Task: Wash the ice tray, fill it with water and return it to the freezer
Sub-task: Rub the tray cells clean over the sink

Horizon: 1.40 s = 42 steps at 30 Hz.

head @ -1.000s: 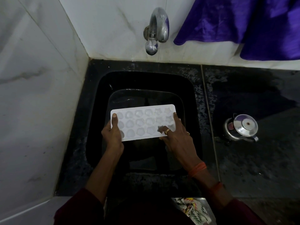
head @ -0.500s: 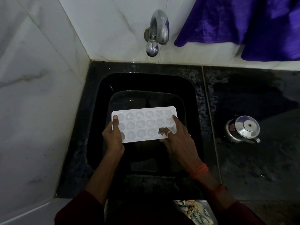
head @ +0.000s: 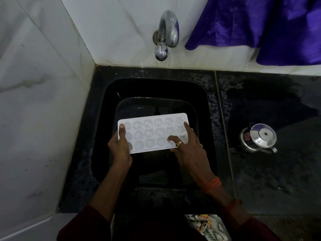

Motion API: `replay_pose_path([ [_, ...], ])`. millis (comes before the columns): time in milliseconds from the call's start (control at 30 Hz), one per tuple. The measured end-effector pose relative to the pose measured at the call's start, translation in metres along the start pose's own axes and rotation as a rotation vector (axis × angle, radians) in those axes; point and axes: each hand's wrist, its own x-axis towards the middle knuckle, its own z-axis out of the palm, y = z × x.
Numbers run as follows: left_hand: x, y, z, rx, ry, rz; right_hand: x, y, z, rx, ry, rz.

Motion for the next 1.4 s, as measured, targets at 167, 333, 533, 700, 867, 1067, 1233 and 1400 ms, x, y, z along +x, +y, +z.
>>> replay_pose_path([
  [167, -0.002, 0.002, 0.001, -0.009, -0.015, 0.010, -0.001, 0.002, 0.002, -0.015, 0.022, 0.007],
  [333, -0.003, 0.002, 0.001, -0.011, -0.017, 0.003, -0.001, 0.001, -0.001, 0.025, 0.023, 0.014],
  [533, -0.004, 0.000, -0.002, -0.008, -0.014, 0.009, 0.001, 0.004, -0.005, 0.019, 0.012, 0.034],
  [700, -0.003, -0.001, -0.004, -0.012, -0.008, -0.004, 0.004, 0.004, -0.008, 0.009, -0.004, 0.012],
  [867, -0.006, -0.003, -0.001, -0.017, -0.001, -0.001, 0.008, 0.004, -0.008, 0.024, -0.031, 0.018],
  [1067, -0.006, -0.005, -0.001, 0.003, 0.000, -0.006, 0.010, 0.004, -0.008, 0.031, -0.062, 0.009],
  [1233, -0.008, -0.007, -0.002, 0.019, -0.006, 0.000, 0.011, 0.005, -0.006, -0.022, -0.112, 0.030],
  [1400, -0.008, -0.008, -0.002, 0.015, 0.003, -0.005, 0.011, 0.006, -0.005, 0.008, -0.055, 0.013],
])
